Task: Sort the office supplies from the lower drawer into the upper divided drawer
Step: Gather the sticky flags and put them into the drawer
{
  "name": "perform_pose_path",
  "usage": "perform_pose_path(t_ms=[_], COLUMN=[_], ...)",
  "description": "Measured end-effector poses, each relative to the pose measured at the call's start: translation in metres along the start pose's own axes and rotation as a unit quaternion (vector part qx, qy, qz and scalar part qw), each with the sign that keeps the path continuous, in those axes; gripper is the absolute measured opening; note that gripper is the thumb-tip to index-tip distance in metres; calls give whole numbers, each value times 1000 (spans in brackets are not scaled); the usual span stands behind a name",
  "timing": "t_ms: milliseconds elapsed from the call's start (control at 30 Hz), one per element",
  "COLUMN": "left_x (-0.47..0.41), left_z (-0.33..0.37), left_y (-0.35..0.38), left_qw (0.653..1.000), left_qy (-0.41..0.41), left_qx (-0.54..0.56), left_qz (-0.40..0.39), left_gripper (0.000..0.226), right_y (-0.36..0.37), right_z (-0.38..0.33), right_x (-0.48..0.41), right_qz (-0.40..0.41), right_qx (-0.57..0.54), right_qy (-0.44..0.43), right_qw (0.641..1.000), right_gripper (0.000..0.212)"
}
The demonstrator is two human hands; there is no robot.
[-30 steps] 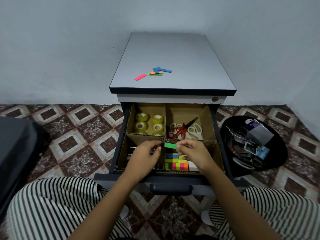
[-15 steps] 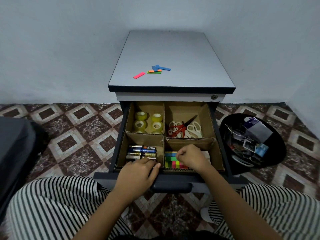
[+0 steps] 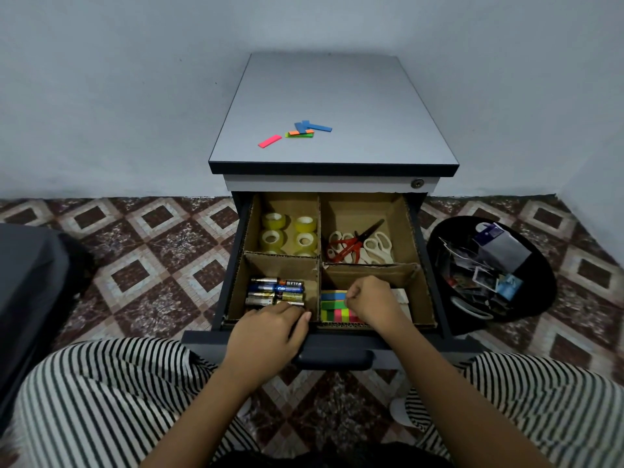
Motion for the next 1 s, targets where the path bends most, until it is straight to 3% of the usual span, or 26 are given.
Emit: perform_pose_path(t_ms=[367,1000], left_x=[1,2], left_z=[0,2], left_y=[1,-2], left_qw=[1000,1000], left_qy=[1,2], left_qx=[2,2], left_qz=[10,27], left_gripper=[42,39], right_y=[7,8], right_z=[-3,-3], right_x=[-4,-4], right_qz=[-24,-4], right_qx=[105,127], right_qy=[-14,-12], right_qw=[994,992], right_gripper=[13,14])
Point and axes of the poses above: each hand's wrist, its own x-axis away from the middle knuckle, its own y-axis out of the palm, z = x × y, the point moved 3 cm from there along -x, towards the middle knuckle, and after that the axes turned 12 degrees about -y, right-handed, at the moved point
